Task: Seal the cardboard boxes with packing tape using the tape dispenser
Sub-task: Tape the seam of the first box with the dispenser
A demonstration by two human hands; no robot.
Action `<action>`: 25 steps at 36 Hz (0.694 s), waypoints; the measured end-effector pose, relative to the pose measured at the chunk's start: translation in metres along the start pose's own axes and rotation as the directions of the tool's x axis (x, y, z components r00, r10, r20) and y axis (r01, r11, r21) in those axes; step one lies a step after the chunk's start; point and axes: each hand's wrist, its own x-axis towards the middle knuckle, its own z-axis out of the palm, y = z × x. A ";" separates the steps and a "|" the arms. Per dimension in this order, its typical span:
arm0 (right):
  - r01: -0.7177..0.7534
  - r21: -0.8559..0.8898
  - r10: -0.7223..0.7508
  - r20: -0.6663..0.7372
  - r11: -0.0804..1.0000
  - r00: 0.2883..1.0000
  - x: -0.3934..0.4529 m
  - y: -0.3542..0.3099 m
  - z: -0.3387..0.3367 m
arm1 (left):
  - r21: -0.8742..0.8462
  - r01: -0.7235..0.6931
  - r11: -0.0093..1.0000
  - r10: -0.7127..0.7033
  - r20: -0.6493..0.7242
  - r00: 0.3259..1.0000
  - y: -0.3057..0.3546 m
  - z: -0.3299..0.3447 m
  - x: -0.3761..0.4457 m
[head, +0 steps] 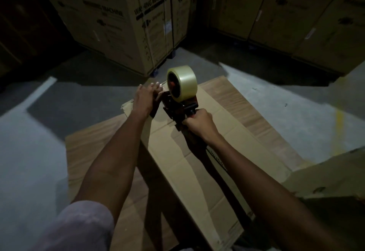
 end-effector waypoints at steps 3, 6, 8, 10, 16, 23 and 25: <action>0.040 -0.049 -0.041 -0.015 0.998 0.999 -0.004 -0.001 0.001 | -0.036 -0.007 0.999 0.006 -0.026 1.000 0.003 0.002 -0.005; 0.064 -0.099 -0.067 -0.030 0.993 0.997 -0.010 -0.002 0.001 | -0.001 -0.020 1.000 0.020 -0.067 0.998 0.003 0.000 -0.009; 0.064 -0.118 -0.067 -0.020 0.991 0.998 -0.013 -0.002 -0.001 | 0.031 -0.010 0.999 0.012 -0.042 0.999 0.001 -0.001 -0.007; 0.057 -0.132 -0.059 -0.012 0.990 0.998 -0.018 0.001 -0.004 | 0.061 0.002 0.998 -0.003 0.010 1.000 -0.001 -0.002 -0.002; 0.023 -0.118 -0.023 0.001 0.993 1.000 -0.030 0.014 -0.017 | 0.107 -0.005 0.994 0.001 0.043 0.999 0.001 -0.001 -0.002; -0.016 -0.095 0.017 0.008 0.995 1.000 -0.038 0.021 -0.020 | 0.018 -0.020 1.000 0.020 -0.023 1.000 0.008 -0.006 -0.006; -0.024 -0.086 0.025 0.011 0.996 1.000 -0.038 0.019 -0.019 | 0.034 0.000 0.999 0.000 -0.012 1.000 0.013 -0.008 -0.008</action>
